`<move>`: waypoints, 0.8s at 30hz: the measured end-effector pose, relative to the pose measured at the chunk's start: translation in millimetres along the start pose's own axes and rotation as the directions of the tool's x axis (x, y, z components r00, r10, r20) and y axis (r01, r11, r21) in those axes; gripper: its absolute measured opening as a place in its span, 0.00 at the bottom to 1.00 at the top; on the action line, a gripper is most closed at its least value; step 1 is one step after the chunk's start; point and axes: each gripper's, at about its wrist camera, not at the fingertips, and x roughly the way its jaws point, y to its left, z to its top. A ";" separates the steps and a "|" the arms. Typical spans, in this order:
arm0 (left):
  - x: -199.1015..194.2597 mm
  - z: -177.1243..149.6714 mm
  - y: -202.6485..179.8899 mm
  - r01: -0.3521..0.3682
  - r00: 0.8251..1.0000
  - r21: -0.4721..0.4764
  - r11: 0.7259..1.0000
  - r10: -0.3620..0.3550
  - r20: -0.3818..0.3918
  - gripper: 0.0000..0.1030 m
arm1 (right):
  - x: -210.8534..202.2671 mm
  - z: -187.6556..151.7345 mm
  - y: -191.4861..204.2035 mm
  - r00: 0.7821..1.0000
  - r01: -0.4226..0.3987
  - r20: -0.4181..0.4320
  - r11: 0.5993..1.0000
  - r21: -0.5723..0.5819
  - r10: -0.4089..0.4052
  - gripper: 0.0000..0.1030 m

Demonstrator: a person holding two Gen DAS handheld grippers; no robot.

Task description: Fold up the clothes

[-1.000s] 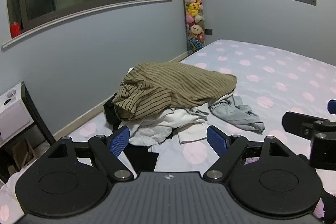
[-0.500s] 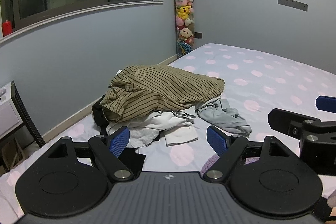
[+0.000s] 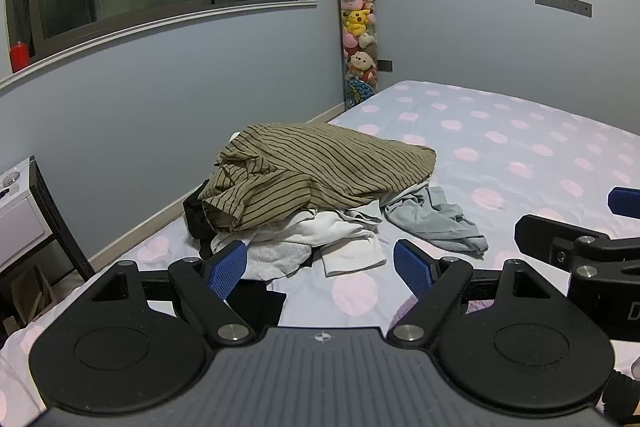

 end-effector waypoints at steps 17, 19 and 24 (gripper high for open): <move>2.1 -4.0 1.3 -0.005 1.000 -0.003 1.000 0.005 -0.015 0.78 | 1.1 -0.9 -0.5 1.000 0.002 -0.017 1.000 -0.001 -0.002 0.99; 2.1 -4.5 1.2 -0.004 1.000 -0.003 1.000 0.004 -0.017 0.78 | 0.5 -0.2 -1.2 1.000 0.001 -0.018 1.000 -0.002 -0.001 0.99; 3.0 -5.3 2.2 -0.001 1.000 -0.007 1.000 0.001 -0.020 0.78 | 0.6 -0.1 0.0 1.000 0.003 -0.020 1.000 -0.004 -0.004 0.99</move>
